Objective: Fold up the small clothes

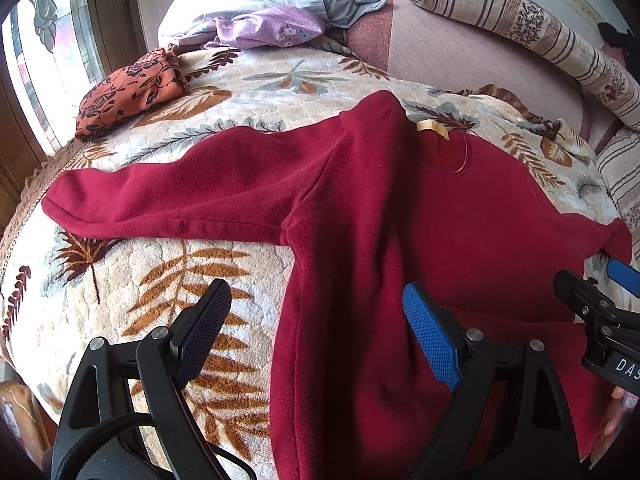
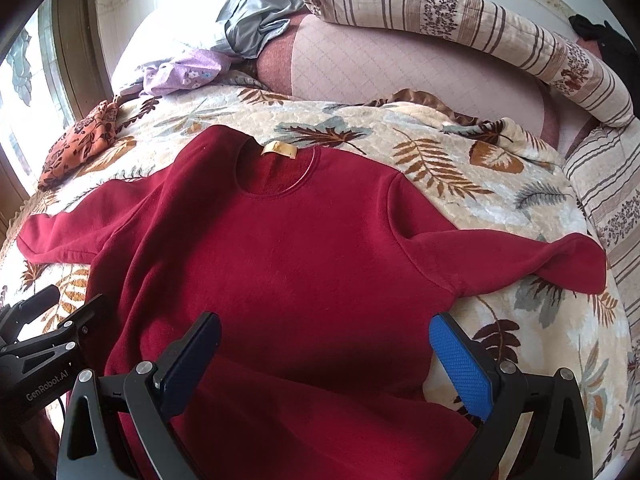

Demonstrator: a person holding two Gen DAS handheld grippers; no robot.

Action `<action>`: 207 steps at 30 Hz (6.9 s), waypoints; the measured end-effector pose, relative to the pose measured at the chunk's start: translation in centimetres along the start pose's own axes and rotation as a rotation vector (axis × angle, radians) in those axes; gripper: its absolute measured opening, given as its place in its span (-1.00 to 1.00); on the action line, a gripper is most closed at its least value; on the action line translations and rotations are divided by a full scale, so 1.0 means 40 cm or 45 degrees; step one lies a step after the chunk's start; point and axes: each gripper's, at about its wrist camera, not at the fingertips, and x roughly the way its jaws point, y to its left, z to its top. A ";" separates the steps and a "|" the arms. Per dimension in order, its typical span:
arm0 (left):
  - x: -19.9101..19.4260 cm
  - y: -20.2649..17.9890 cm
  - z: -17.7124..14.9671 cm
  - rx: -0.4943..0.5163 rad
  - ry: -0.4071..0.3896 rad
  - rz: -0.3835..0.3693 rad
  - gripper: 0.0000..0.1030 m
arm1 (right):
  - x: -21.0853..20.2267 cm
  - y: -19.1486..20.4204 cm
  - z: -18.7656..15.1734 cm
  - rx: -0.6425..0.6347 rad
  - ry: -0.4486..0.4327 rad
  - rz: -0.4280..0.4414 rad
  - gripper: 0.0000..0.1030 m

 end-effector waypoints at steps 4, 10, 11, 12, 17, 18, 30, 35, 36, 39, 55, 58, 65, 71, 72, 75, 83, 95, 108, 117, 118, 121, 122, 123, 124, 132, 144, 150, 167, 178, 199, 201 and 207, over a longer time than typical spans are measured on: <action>-0.008 0.005 0.004 0.006 -0.026 0.028 0.71 | -0.002 0.001 0.000 -0.001 -0.002 0.000 1.00; -0.020 0.020 0.010 0.004 -0.062 0.068 0.71 | -0.001 0.004 -0.001 0.001 0.004 0.007 1.00; -0.020 0.029 0.012 -0.005 -0.061 0.068 0.71 | -0.001 0.005 -0.001 0.001 0.003 0.007 1.00; -0.020 0.039 0.014 -0.016 -0.061 0.071 0.71 | -0.001 0.007 -0.001 0.000 0.002 0.008 1.00; -0.014 0.100 0.034 -0.071 -0.065 0.135 0.71 | 0.002 0.021 0.003 -0.008 -0.003 0.021 1.00; -0.014 0.115 0.038 -0.086 -0.068 0.148 0.71 | 0.004 0.023 0.005 -0.011 -0.002 0.023 1.00; 0.007 0.290 0.063 -0.229 -0.068 0.268 0.71 | 0.032 0.081 0.021 -0.064 0.015 0.056 1.00; 0.022 0.346 0.069 -0.277 -0.053 0.304 0.71 | 0.050 0.102 0.026 -0.076 0.030 0.070 0.99; 0.027 0.357 0.071 -0.288 -0.045 0.303 0.71 | 0.053 0.105 0.027 -0.081 0.033 0.071 0.99; 0.039 0.407 0.082 -0.336 -0.018 0.302 0.71 | 0.061 0.113 0.030 -0.092 0.041 0.075 0.99; 0.192 0.762 0.136 -0.753 0.086 0.381 0.18 | 0.092 0.109 0.030 -0.074 0.086 0.096 0.99; 0.198 0.750 0.158 -0.700 0.059 0.379 -0.42 | 0.092 0.092 0.035 -0.051 0.084 0.095 0.99; 0.103 0.762 0.259 -0.676 -0.068 0.275 -0.80 | 0.061 0.045 0.046 0.009 0.023 0.124 0.99; -0.033 0.726 0.320 -0.651 -0.181 0.237 -0.80 | 0.045 0.016 0.049 0.050 0.000 0.124 0.99; -0.053 0.695 0.325 -0.618 -0.199 0.222 -0.80 | 0.044 0.010 0.049 0.057 -0.003 0.121 0.99; -0.090 0.570 0.342 -0.505 -0.236 0.128 -0.80 | 0.039 -0.014 0.053 0.079 -0.007 0.117 0.99; -0.091 0.081 0.344 -0.119 -0.226 -0.229 -0.80 | -0.001 -0.123 0.069 0.139 -0.051 0.043 0.99; 0.095 -0.265 0.230 0.171 -0.024 -0.255 -0.78 | -0.012 -0.289 0.047 0.264 -0.051 0.026 0.99; 0.048 0.327 0.181 -0.212 -0.131 0.371 0.04 | 0.094 0.162 0.246 0.080 0.060 0.828 0.78; 0.142 0.502 0.113 -0.411 -0.003 0.391 0.04 | 0.304 0.578 0.351 0.006 0.203 0.943 0.73; 0.143 0.502 0.119 -0.414 -0.009 0.401 0.04 | 0.334 0.598 0.357 0.025 0.225 0.934 0.73; 0.145 0.512 0.123 -0.430 -0.012 0.400 0.04 | 0.431 0.628 0.368 0.144 0.313 0.931 0.55; 0.147 0.515 0.124 -0.439 -0.006 0.396 0.04 | 0.451 0.633 0.369 0.180 0.319 0.928 0.45; 0.149 0.517 0.126 -0.448 0.000 0.392 0.04 | 0.457 0.634 0.373 0.195 0.285 0.909 0.06; 0.149 0.519 0.130 -0.453 -0.003 0.388 0.04 | 0.455 0.635 0.384 0.190 0.257 0.897 -0.61; 0.058 0.466 0.149 -0.418 -0.176 0.237 0.04 | 0.294 0.522 0.411 0.146 0.058 0.932 -0.88; 0.001 0.253 0.167 -0.147 -0.312 0.079 0.11 | 0.085 0.008 0.346 0.247 -0.247 0.613 -0.88; 0.045 0.244 0.161 -0.151 -0.251 0.071 0.11 | 0.095 -0.144 0.254 0.334 -0.203 0.536 -0.88; 0.077 0.213 0.141 -0.049 -0.131 -0.051 0.11 | 0.195 -0.331 0.093 0.432 0.090 0.108 -0.80; 0.092 0.269 0.134 -0.100 -0.075 -0.014 0.11 | 0.071 0.115 0.320 -0.092 -0.110 0.633 0.47; 0.072 0.401 0.144 -0.291 -0.110 0.001 0.11 | 0.278 0.527 0.430 -0.522 0.090 0.867 -0.84; 0.080 0.406 0.146 -0.309 -0.096 -0.017 0.10 | 0.312 0.549 0.428 -0.486 0.096 0.870 -0.84; 0.081 0.368 0.156 -0.274 -0.101 -0.102 0.11 | 0.409 0.574 0.382 -0.401 0.209 0.829 -0.82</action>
